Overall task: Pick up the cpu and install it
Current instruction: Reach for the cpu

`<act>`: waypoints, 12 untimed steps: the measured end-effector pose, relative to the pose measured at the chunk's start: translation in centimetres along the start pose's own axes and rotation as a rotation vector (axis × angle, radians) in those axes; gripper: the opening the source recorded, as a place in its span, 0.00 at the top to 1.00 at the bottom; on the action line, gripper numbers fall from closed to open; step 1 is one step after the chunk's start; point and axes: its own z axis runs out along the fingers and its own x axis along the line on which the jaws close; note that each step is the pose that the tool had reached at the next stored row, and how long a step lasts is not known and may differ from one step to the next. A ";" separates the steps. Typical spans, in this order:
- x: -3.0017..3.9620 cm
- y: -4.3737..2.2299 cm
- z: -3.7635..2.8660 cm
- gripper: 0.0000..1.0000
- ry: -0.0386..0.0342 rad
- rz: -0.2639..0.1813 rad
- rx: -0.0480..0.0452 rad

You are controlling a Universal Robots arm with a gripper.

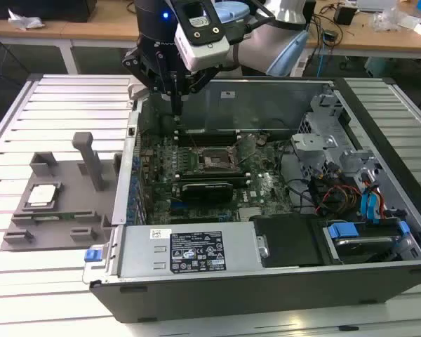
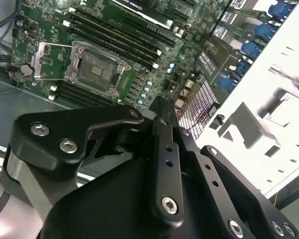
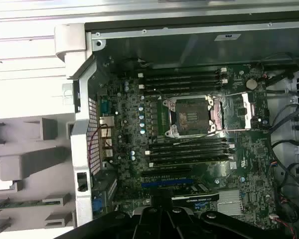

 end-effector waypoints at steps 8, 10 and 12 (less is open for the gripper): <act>0.98 -0.07 -0.03 0.89 0.0000 0.000 0.0000; 1.56 -0.12 -0.04 0.89 -0.0001 0.000 -0.0001; 2.74 -0.20 -0.07 0.89 -0.0001 0.000 0.0001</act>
